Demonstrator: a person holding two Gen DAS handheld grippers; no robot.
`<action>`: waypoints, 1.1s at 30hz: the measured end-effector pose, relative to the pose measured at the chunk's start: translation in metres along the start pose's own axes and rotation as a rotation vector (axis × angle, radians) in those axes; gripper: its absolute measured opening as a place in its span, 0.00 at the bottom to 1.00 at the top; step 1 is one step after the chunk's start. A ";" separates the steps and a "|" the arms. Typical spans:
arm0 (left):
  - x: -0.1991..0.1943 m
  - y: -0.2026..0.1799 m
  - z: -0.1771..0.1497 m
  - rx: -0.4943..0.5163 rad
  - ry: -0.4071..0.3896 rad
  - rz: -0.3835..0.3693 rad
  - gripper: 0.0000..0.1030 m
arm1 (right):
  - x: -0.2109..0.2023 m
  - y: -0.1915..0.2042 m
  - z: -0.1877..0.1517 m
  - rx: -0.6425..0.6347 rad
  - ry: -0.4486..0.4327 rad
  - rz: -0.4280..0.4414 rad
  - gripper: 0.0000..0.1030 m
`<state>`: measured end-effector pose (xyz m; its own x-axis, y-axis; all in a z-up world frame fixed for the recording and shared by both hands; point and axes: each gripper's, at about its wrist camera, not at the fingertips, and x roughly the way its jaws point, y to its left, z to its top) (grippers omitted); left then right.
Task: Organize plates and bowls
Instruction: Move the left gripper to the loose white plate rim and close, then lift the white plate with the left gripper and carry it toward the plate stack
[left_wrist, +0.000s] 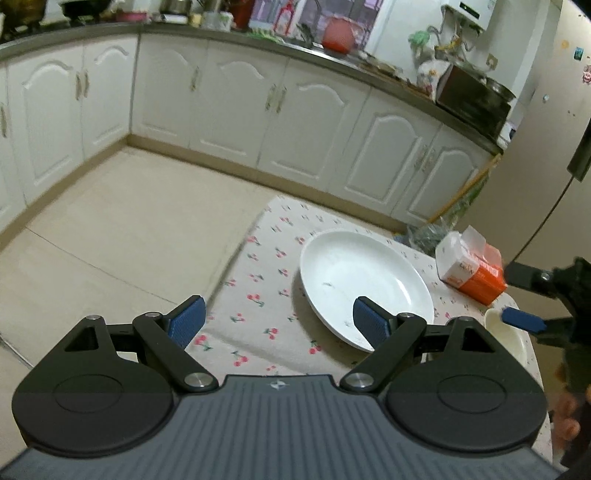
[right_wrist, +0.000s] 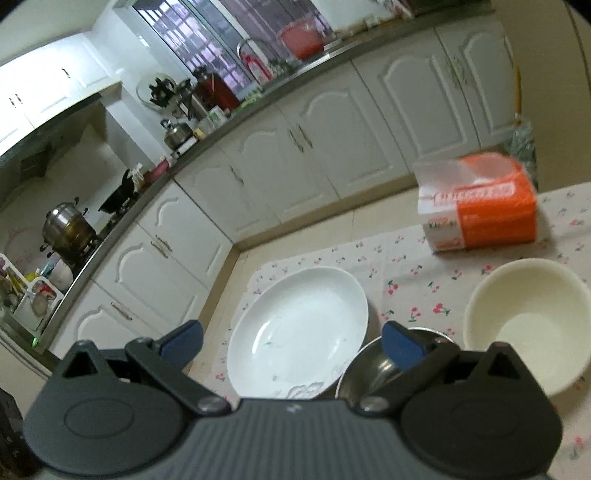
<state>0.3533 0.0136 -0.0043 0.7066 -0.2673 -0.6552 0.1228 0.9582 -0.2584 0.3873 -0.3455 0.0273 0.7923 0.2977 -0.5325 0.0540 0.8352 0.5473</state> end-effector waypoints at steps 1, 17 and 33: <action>0.006 -0.001 0.000 -0.004 0.014 -0.007 1.00 | 0.006 -0.003 0.002 0.002 0.013 0.002 0.99; 0.073 -0.014 0.005 -0.061 0.144 -0.083 0.53 | 0.066 -0.032 0.035 0.072 0.158 0.025 0.98; 0.076 -0.020 0.011 -0.023 0.143 -0.091 0.33 | 0.097 -0.034 0.033 0.074 0.272 0.037 0.98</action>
<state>0.4120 -0.0247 -0.0411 0.5864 -0.3661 -0.7226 0.1644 0.9272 -0.3364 0.4827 -0.3606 -0.0217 0.6029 0.4488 -0.6596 0.0807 0.7882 0.6101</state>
